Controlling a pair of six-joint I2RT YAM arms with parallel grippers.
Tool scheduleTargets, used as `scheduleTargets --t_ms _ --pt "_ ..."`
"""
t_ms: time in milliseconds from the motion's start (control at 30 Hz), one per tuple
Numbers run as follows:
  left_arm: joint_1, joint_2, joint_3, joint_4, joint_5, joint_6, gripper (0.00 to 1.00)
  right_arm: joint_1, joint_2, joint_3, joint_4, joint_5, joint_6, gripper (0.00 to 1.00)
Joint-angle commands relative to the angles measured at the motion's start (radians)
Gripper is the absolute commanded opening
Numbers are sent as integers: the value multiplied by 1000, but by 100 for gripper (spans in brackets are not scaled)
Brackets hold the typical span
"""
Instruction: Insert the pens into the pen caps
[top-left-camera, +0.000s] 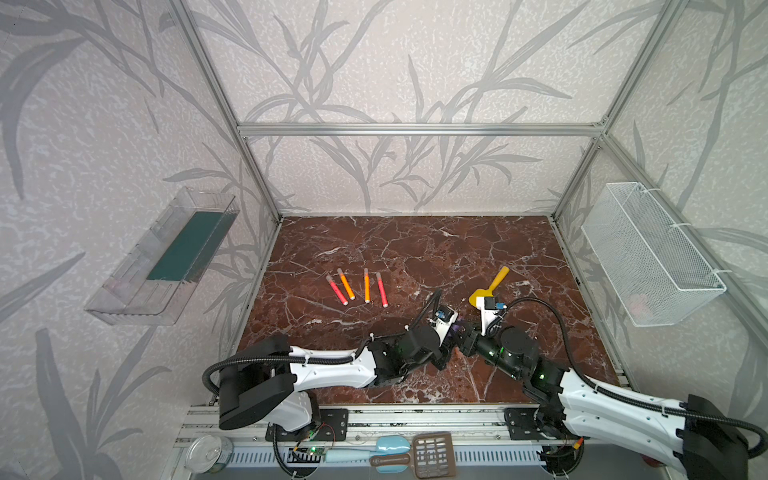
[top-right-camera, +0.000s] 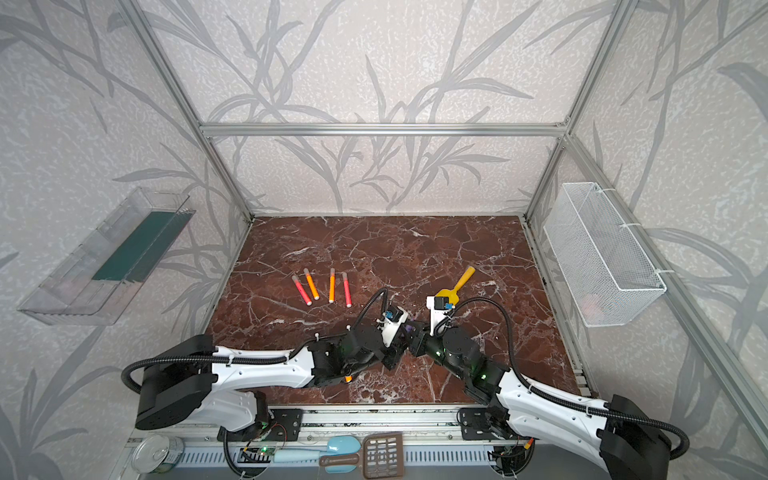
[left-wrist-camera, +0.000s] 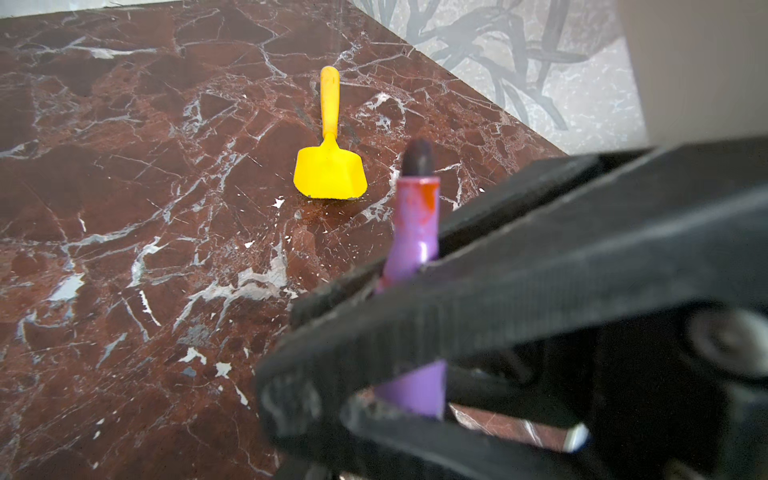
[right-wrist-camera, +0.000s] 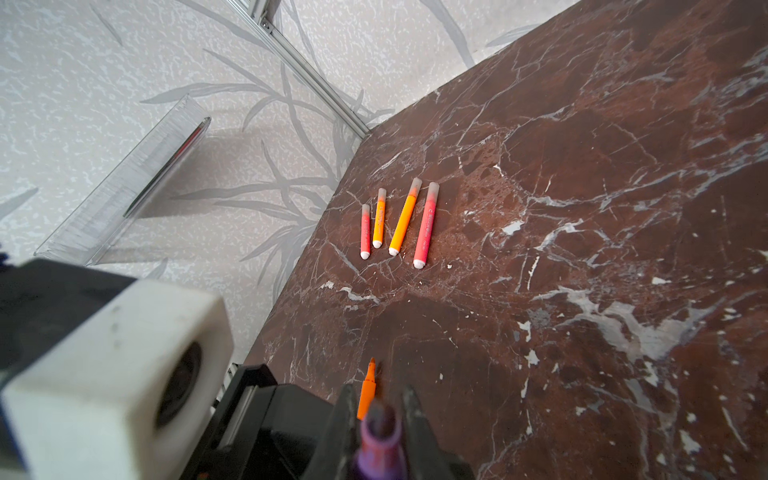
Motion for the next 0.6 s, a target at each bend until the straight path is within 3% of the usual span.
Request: scheduleTargets --t_ms 0,100,233,367,500,567 --pt "-2 -29 11 42 -29 18 32 25 11 23 37 0 -4 0" --pt "-2 -34 3 54 -39 20 29 29 15 22 37 10 -6 0" --pt "-2 -40 -6 65 -64 13 11 33 15 21 41 13 -4 0" --pt "-2 -46 -18 79 -75 2 1 37 14 18 41 16 -5 0" --pt "-2 -53 -34 88 -93 -11 0 39 9 18 36 19 -7 0" --pt "-2 -59 -43 87 -111 -19 0 39 -5 19 23 24 -15 12"
